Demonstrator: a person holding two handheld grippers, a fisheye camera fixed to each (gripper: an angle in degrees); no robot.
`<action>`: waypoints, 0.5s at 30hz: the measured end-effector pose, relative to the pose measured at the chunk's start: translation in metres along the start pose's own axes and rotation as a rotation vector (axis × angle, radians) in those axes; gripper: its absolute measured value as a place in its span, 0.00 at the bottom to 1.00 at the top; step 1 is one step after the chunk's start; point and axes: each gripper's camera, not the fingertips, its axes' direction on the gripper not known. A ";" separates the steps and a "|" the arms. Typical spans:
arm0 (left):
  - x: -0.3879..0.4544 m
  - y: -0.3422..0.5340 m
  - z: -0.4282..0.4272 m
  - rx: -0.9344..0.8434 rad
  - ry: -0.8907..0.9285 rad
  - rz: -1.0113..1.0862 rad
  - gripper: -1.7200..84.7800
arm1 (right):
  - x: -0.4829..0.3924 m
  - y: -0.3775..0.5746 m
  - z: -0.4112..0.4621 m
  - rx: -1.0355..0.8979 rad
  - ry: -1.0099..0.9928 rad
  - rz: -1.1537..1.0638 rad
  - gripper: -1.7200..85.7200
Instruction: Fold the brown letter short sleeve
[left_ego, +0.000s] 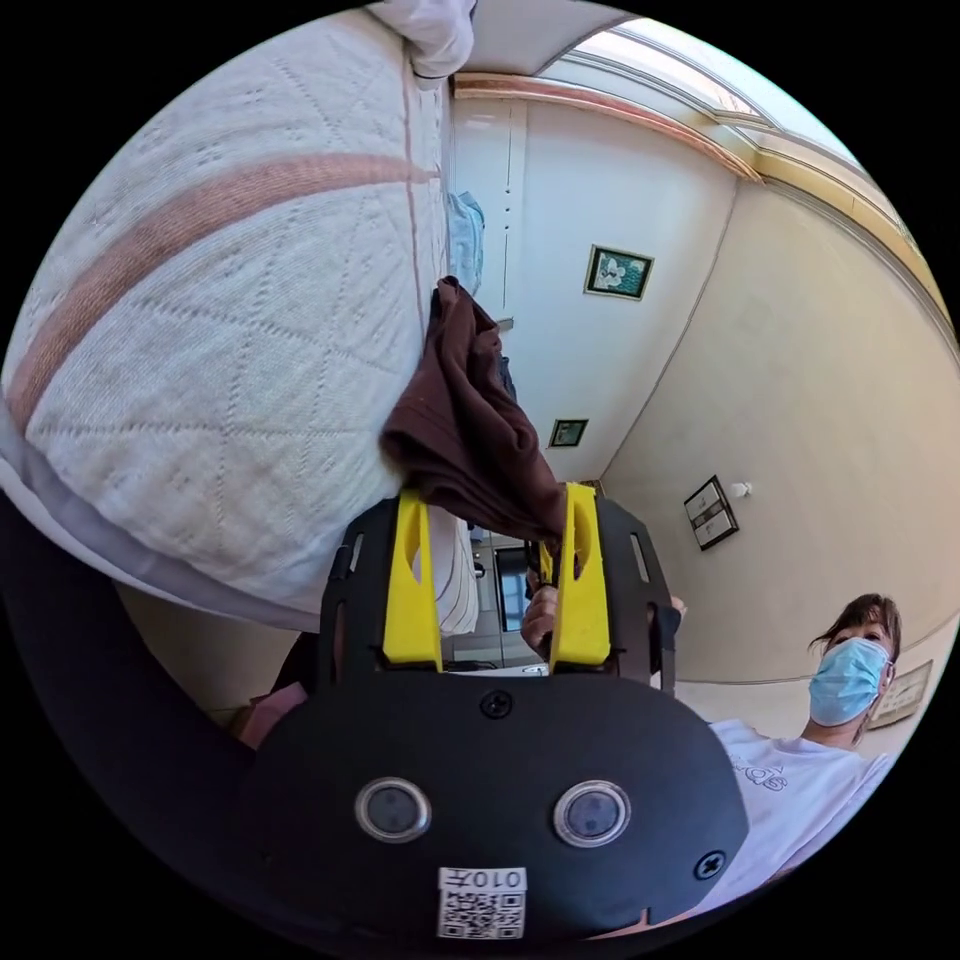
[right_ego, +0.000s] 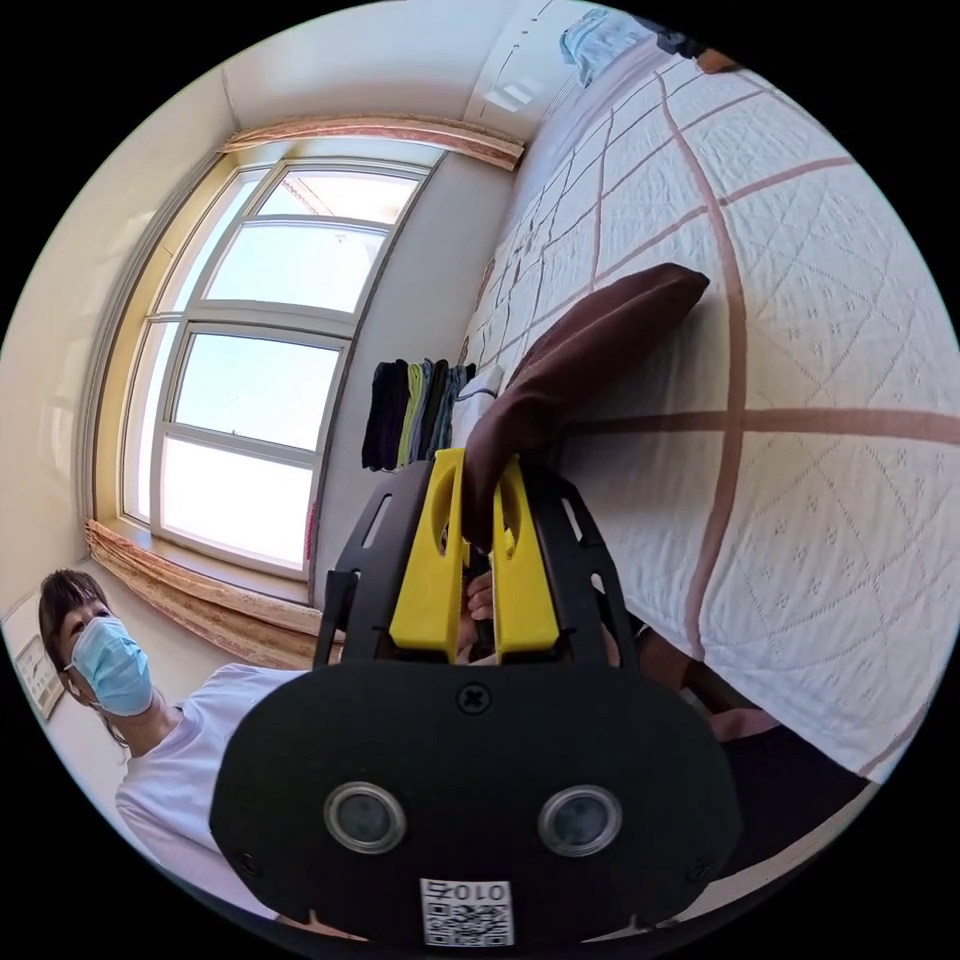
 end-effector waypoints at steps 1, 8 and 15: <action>0.002 -0.002 -0.008 0.022 -0.012 0.004 0.23 | 0.002 0.001 -0.005 0.005 -0.001 0.009 0.09; 0.006 -0.016 -0.024 0.017 -0.031 0.009 0.20 | 0.014 0.002 -0.013 -0.003 -0.033 0.064 0.09; 0.025 -0.027 -0.013 -0.101 -0.073 0.041 0.18 | 0.017 -0.003 -0.016 -0.053 0.060 0.077 0.09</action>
